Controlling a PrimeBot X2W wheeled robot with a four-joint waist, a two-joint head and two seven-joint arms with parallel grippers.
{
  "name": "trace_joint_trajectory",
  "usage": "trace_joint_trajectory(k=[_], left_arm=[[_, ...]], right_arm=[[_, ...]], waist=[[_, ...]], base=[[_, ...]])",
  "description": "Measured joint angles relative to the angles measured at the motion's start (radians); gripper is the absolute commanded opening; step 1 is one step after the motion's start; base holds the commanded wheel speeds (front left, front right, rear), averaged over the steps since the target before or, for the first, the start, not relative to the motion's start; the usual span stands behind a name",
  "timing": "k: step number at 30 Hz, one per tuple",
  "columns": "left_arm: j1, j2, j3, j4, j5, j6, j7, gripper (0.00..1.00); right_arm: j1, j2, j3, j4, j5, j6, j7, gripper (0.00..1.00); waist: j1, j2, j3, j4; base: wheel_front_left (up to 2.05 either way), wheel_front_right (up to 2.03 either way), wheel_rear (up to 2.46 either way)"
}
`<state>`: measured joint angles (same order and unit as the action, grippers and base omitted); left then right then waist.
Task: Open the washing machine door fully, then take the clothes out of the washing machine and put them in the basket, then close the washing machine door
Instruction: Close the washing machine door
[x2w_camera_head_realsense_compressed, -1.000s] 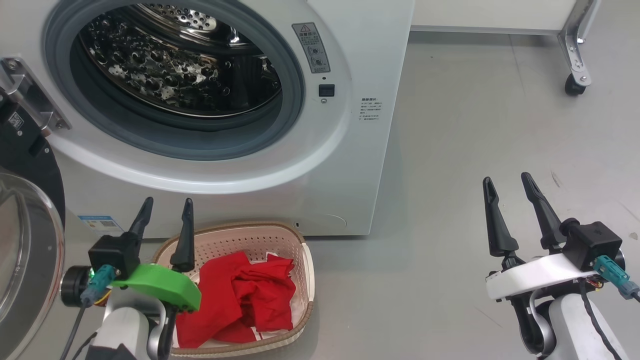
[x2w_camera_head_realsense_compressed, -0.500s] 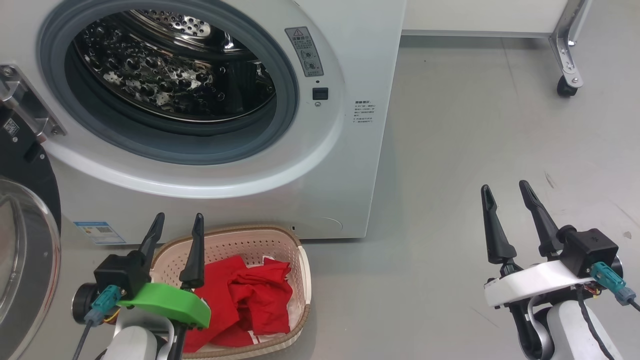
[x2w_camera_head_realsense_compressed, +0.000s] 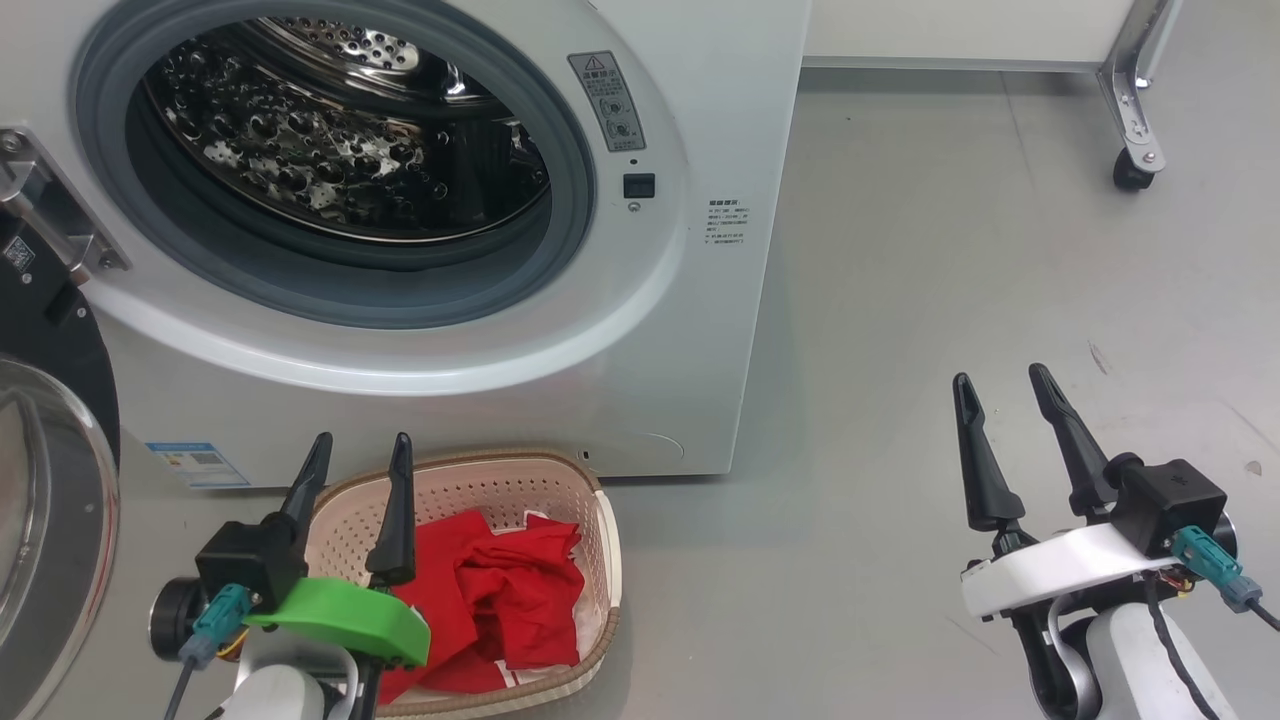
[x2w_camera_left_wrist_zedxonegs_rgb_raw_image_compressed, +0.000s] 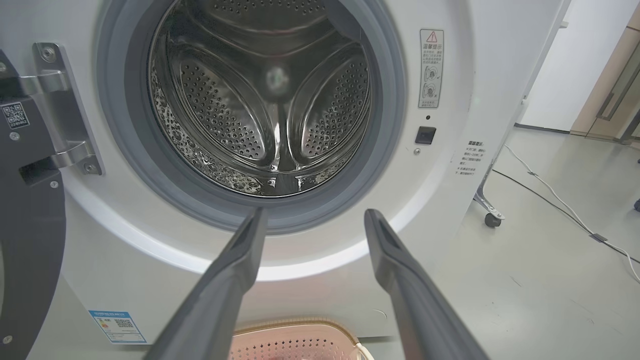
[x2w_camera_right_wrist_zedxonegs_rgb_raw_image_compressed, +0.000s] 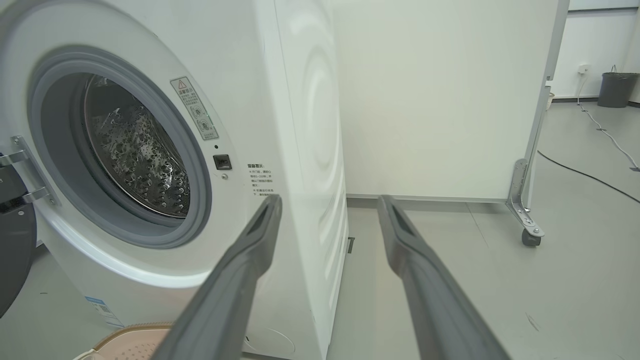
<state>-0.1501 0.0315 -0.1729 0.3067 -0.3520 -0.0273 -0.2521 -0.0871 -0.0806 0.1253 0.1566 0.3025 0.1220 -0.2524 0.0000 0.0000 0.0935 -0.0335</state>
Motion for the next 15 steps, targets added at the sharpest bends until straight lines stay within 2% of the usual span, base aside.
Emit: trace_joint_trajectory(k=[15], left_arm=[[0.021, 0.002, -0.024, -0.034, -0.019, 0.013, 0.000, 1.00]], right_arm=[[0.007, 0.000, 0.007, 0.001, -0.003, 0.000, 0.000, 1.00]], waist=[[0.0000, 0.0000, -0.014, -0.001]], base=[[0.00, 0.00, 0.00]])
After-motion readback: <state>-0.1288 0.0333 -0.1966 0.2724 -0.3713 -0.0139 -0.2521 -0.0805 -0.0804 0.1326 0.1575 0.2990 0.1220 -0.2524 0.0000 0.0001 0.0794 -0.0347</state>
